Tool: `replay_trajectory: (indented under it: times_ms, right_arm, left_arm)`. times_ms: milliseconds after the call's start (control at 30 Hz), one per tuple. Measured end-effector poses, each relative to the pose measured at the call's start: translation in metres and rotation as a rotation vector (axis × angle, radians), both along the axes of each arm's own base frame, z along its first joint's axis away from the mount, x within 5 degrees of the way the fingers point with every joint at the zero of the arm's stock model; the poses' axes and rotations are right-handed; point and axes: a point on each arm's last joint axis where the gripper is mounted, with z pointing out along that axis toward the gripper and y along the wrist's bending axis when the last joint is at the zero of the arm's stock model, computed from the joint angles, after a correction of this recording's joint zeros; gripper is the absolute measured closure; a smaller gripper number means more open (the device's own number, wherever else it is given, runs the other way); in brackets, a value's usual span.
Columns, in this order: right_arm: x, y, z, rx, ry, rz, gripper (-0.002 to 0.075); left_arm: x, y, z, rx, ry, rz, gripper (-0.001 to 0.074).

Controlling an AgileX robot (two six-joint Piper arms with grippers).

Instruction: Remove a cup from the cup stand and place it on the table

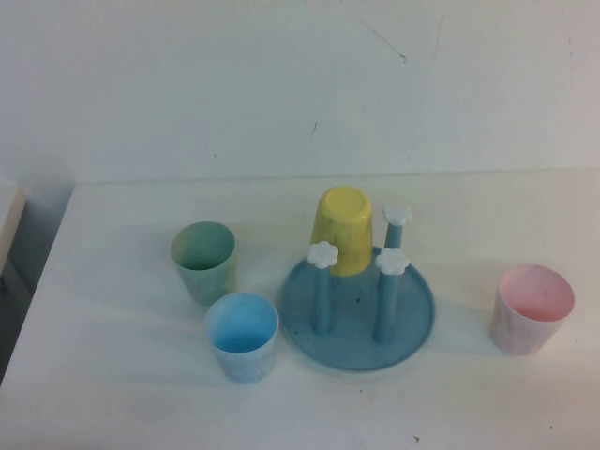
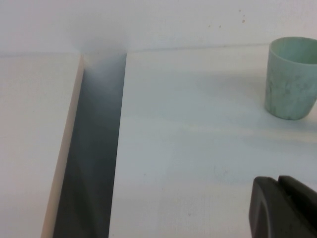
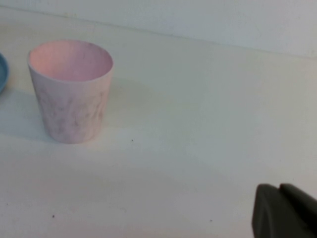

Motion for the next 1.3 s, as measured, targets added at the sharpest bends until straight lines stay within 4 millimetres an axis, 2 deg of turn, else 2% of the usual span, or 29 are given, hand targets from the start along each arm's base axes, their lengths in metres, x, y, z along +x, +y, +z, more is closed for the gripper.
replay_trajectory:
  times_ms: [200,467,600,700,1067,1167,1233,1300]
  right_arm:
    - [0.003,0.000,0.012,-0.010,-0.133,0.004,0.0729]
    - [0.002,0.001,0.052,-0.034,-0.581,0.017,0.0729]
    - [-0.004,0.002,0.069,-0.048,-0.772,0.024,0.0729]
    - [-0.007,0.003,0.075,-0.051,-0.848,0.027,0.0729]
    - [-0.007,0.003,0.074,-0.051,-0.843,0.027,0.0729]
    - [-0.003,0.002,0.072,-0.040,-0.699,0.021,0.0729]
    - [-0.004,0.002,0.081,-0.026,-0.594,0.014,0.0729]
    - [-0.009,0.001,0.094,-0.018,-0.528,0.008,0.0729]
  left_arm:
    - [0.003,-0.001,0.010,-0.006,-0.124,-0.005,0.0738]
    - [-0.001,-0.002,0.050,-0.028,-0.573,-0.025,0.0738]
    - [-0.005,-0.002,0.062,-0.037,-0.717,-0.031,0.0738]
    - [-0.008,-0.003,0.067,-0.040,-0.768,-0.034,0.0738]
    - [-0.008,-0.002,0.067,-0.099,-0.770,-0.029,0.0738]
    - [-0.005,-0.001,0.061,-0.108,-0.693,-0.023,0.0738]
    - [-0.002,-0.001,0.058,-0.110,-0.575,-0.015,0.0738]
    - [-0.004,-0.001,0.066,-0.112,-0.504,-0.012,0.0738]
